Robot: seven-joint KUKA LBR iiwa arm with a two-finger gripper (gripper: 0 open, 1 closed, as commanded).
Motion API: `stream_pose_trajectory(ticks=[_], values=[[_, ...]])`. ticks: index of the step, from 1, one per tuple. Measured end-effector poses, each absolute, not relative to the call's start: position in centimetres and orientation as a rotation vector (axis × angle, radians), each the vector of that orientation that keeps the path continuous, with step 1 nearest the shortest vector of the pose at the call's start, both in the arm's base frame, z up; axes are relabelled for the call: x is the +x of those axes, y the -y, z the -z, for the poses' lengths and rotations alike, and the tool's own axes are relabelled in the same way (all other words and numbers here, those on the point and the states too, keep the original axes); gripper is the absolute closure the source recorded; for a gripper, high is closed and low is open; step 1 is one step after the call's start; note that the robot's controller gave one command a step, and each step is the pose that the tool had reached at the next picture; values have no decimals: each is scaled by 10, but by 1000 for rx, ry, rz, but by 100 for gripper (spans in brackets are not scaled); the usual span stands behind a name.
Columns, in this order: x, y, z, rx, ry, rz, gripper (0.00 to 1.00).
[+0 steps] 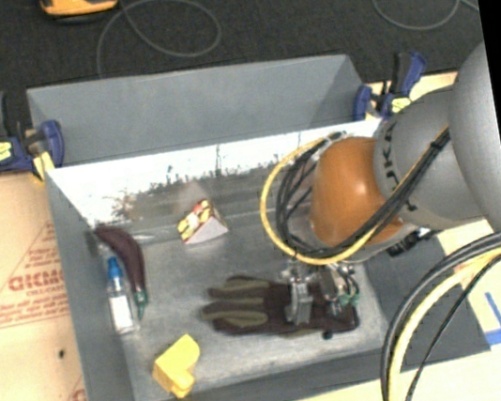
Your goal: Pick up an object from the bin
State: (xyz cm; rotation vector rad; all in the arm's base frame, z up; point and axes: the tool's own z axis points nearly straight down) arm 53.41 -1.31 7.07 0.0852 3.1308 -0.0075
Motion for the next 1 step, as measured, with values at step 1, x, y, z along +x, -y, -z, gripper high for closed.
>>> stream_pose_trajectory(ticks=[1], values=[[513, 27, -244, 59, -3121, 9, 100]])
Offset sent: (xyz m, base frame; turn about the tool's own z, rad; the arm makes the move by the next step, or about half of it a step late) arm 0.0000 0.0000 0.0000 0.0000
